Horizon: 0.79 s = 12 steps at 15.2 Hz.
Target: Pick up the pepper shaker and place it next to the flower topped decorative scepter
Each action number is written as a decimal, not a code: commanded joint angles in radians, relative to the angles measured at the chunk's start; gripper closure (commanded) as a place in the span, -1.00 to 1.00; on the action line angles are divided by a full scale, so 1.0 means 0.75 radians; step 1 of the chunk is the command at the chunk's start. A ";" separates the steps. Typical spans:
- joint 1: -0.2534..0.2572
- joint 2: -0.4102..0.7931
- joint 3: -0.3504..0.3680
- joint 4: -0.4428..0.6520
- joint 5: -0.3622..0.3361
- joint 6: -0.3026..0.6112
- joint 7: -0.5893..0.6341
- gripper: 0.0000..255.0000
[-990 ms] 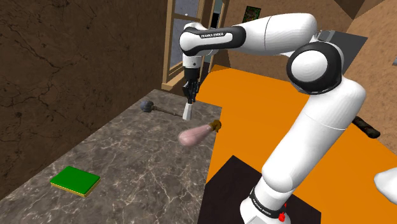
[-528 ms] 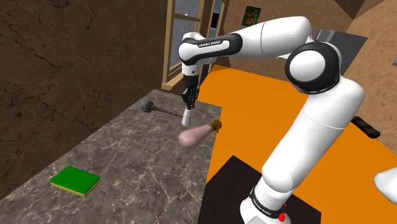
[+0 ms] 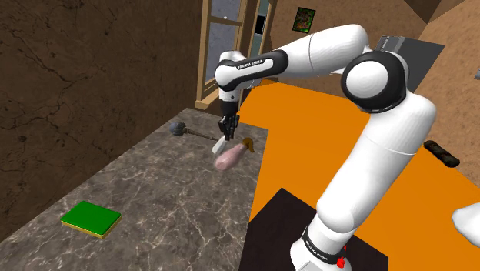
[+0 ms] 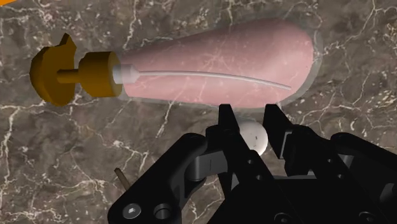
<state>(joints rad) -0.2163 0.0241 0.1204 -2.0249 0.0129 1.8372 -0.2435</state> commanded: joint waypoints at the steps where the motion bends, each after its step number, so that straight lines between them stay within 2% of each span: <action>1: 0.001 0.020 0.001 -0.021 -0.001 0.036 0.001 1.00; 6: 0.002 0.057 0.001 -0.075 -0.005 0.127 0.004 1.00; 12: 0.002 0.057 0.001 -0.075 -0.005 0.127 0.004 1.00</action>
<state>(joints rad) -0.2148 0.0663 0.1212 -2.0800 0.0088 1.9325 -0.2408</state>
